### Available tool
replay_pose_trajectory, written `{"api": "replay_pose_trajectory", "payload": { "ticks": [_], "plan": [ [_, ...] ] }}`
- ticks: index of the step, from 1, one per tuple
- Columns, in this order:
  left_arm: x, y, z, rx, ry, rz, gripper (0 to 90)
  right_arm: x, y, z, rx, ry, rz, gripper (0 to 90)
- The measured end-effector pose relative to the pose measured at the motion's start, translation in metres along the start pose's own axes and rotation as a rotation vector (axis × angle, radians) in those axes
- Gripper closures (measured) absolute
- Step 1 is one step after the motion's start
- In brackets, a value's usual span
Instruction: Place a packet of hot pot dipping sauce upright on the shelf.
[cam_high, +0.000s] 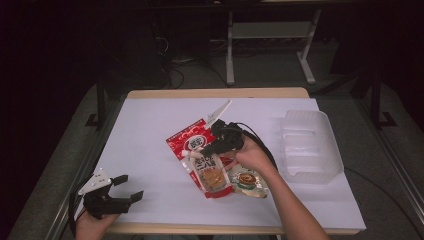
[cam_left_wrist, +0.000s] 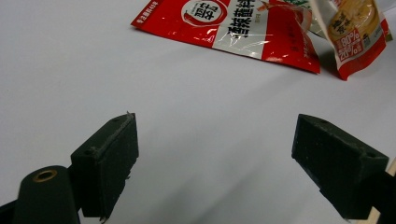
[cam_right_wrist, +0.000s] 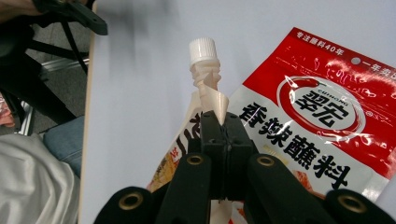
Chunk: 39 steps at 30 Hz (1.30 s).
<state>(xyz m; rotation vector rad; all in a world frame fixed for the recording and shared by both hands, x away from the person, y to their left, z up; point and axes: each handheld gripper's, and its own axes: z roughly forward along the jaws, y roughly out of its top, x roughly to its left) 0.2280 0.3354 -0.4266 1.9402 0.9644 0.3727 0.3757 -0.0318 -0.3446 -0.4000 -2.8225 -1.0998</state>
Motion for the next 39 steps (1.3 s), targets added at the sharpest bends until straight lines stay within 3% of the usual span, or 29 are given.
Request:
{"api": "replay_pose_trajectory", "payload": {
  "ticks": [10, 14, 32, 39],
  "plan": [
    [0.001, 0.000, -0.001, -0.006, 0.002, 0.001, 14.4, 0.018, -0.003, -0.030, -0.035, -0.015, -0.039, 89.5],
    [0.001, 0.000, -0.001, -0.005, 0.002, 0.005, 14.4, 0.020, -0.004, -0.041, -0.039, -0.044, -0.049, 89.5],
    [0.002, -0.001, 0.000, -0.003, 0.008, -0.001, 14.4, 0.006, -0.016, -0.086, -0.082, -0.114, -0.011, 89.5],
    [0.002, -0.002, 0.000, -0.002, 0.009, -0.004, 14.4, -0.003, -0.023, -0.105, -0.095, -0.133, 0.036, 89.5]
  ]
}}
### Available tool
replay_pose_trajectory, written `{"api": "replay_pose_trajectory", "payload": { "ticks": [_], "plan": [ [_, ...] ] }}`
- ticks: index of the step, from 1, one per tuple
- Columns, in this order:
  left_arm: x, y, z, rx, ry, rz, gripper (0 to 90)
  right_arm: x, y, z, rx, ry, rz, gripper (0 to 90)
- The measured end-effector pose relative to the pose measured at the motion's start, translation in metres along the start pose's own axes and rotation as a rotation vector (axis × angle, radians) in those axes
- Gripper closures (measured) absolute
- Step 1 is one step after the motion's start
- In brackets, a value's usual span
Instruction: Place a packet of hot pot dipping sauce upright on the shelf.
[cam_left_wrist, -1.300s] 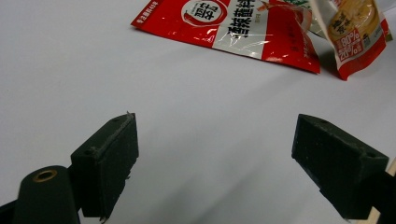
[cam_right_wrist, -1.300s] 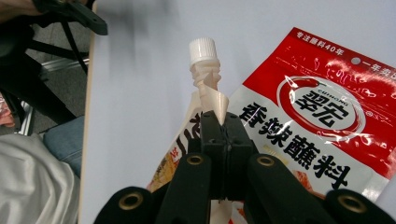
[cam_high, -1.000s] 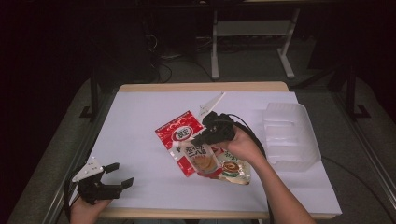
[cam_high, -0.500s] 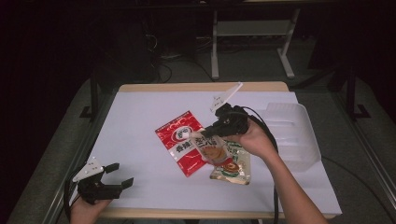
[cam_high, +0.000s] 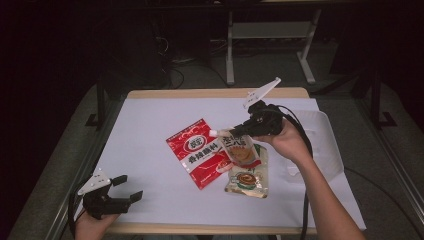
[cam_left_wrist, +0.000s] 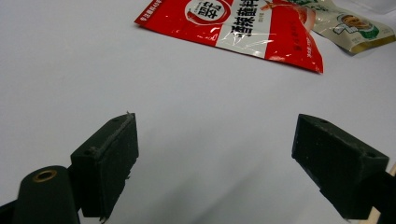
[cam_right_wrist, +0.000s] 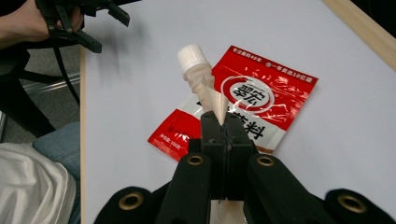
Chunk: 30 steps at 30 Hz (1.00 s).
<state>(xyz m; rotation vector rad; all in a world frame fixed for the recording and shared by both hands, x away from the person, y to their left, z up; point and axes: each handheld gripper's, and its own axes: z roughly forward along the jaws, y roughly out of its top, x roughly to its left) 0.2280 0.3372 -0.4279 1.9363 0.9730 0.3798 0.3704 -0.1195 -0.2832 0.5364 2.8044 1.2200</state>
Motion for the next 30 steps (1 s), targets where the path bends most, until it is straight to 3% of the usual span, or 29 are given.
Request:
{"api": "replay_pose_trajectory", "payload": {
  "ticks": [8, 21, 24, 30],
  "plan": [
    [0.001, -0.001, 0.000, 0.002, 0.000, -0.008, 14.4, -0.004, -0.006, -0.015, -0.013, -0.019, 0.020, 89.5],
    [-0.003, -0.001, 0.000, 0.001, 0.003, 0.005, 14.4, -0.008, -0.043, -0.066, -0.025, -0.108, 0.077, 89.4],
    [-0.003, -0.001, 0.000, 0.000, 0.006, 0.001, 14.4, -0.009, -0.054, -0.079, -0.035, -0.128, 0.111, 89.4],
    [-0.003, -0.001, 0.000, 0.001, 0.009, -0.005, 14.4, -0.013, -0.071, -0.093, -0.034, -0.154, 0.135, 89.3]
  ]
}}
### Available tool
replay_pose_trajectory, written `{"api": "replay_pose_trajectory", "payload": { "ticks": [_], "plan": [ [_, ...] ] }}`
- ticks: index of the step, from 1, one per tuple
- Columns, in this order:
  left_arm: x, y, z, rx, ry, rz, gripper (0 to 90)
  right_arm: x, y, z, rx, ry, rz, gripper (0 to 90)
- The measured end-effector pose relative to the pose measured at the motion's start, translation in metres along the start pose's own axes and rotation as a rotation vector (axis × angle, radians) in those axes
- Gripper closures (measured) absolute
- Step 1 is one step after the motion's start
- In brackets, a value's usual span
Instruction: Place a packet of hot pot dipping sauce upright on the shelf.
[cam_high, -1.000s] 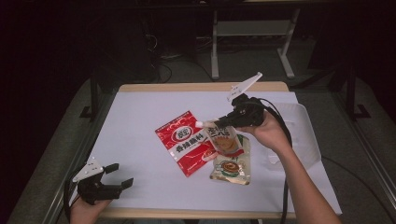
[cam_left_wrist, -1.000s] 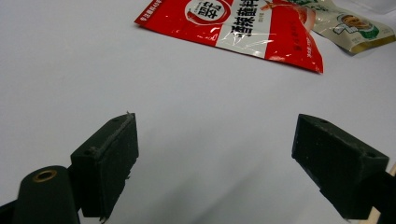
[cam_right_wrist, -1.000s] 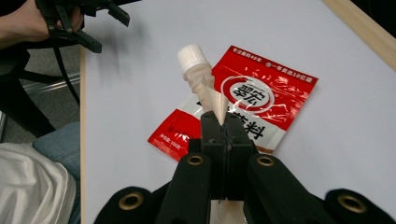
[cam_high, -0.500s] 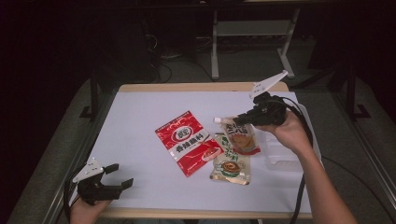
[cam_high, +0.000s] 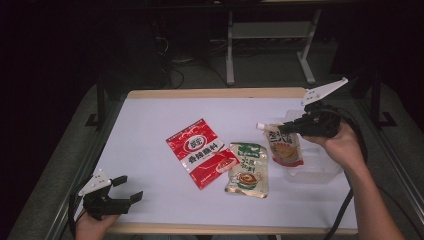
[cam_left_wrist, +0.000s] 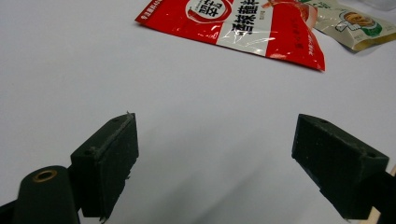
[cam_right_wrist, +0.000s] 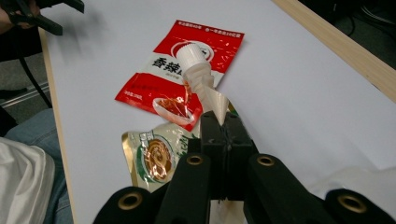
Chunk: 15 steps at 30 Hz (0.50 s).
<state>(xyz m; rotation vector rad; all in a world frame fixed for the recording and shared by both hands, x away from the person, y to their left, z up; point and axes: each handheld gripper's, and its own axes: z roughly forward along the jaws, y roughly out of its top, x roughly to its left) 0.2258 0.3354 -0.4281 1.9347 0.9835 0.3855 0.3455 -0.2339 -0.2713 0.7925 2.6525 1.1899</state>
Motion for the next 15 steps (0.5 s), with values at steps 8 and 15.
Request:
{"api": "replay_pose_trajectory", "payload": {
  "ticks": [8, 15],
  "plan": [
    [0.000, 0.000, 0.001, 0.004, -0.004, 0.008, 14.5, -0.006, -0.019, -0.016, -0.011, -0.027, 0.020, 89.1],
    [-0.001, 0.000, 0.001, 0.002, -0.006, 0.005, 14.4, -0.010, -0.034, -0.031, -0.040, -0.035, 0.041, 89.0]
  ]
}}
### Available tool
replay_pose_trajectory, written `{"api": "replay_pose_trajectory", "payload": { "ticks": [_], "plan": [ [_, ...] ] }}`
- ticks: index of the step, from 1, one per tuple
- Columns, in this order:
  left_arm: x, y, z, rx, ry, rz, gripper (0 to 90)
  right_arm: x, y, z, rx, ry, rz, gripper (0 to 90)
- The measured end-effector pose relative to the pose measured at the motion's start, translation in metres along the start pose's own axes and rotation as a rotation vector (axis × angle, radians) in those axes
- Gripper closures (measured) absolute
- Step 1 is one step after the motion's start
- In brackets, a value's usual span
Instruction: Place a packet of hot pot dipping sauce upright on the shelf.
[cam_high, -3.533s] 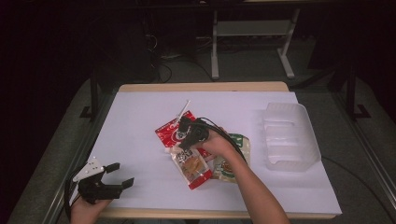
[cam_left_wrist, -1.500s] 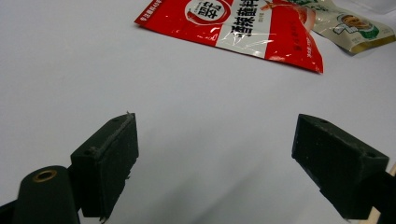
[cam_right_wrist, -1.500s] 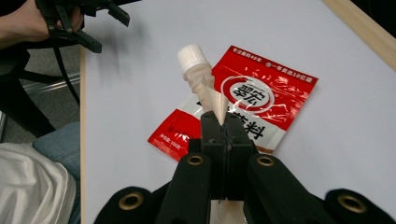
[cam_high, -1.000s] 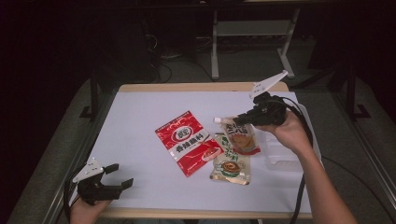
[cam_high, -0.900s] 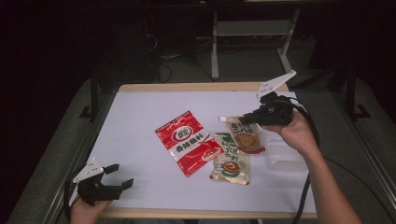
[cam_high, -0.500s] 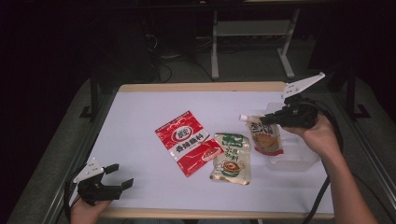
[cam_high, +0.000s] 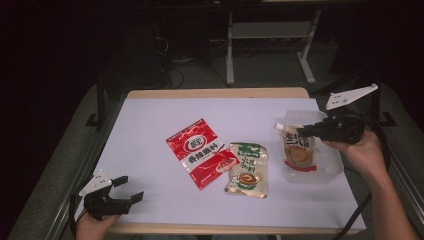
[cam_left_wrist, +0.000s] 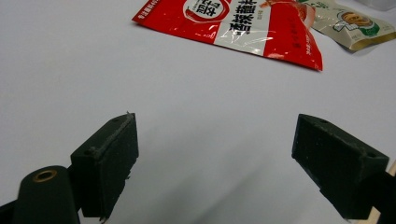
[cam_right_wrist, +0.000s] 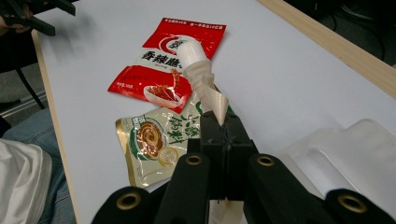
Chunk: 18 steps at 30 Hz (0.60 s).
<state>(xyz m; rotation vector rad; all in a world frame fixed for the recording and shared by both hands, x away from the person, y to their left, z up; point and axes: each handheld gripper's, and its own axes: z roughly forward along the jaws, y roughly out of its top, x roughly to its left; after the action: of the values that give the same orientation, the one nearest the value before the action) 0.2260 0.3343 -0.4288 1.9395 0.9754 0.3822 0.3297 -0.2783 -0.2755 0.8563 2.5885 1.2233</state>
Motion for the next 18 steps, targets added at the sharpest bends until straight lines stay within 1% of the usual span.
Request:
{"api": "replay_pose_trajectory", "payload": {
  "ticks": [5, 7, 10, 11, 12, 13, 14, 18],
  "plan": [
    [0.000, 0.000, 0.001, 0.004, -0.002, -0.004, 14.5, -0.001, -0.009, -0.006, 0.011, -0.014, 0.006, 88.9],
    [0.000, 0.000, 0.001, 0.003, -0.003, 0.002, 14.4, -0.003, -0.014, -0.007, 0.011, -0.018, 0.014, 88.8],
    [-0.001, 0.000, 0.001, 0.000, -0.003, -0.006, 14.4, -0.007, -0.024, -0.007, 0.015, -0.018, 0.033, 88.7],
    [0.000, 0.000, 0.001, 0.010, -0.003, 0.009, 14.4, -0.009, -0.027, -0.007, 0.017, -0.016, 0.044, 88.7],
    [0.000, 0.000, 0.002, 0.007, -0.003, 0.010, 14.4, -0.011, -0.032, -0.006, 0.017, -0.012, 0.056, 88.7],
    [0.000, 0.000, 0.002, 0.007, -0.003, 0.010, 14.4, -0.011, -0.032, -0.006, 0.017, -0.012, 0.056, 88.7],
    [0.000, 0.000, 0.003, 0.008, -0.004, -0.001, 14.4, -0.015, -0.041, -0.003, 0.034, -0.011, 0.076, 88.6],
    [0.000, 0.000, 0.004, 0.009, -0.005, -0.001, 14.4, -0.020, -0.055, -0.001, 0.044, -0.020, 0.106, 88.2]
  ]
}}
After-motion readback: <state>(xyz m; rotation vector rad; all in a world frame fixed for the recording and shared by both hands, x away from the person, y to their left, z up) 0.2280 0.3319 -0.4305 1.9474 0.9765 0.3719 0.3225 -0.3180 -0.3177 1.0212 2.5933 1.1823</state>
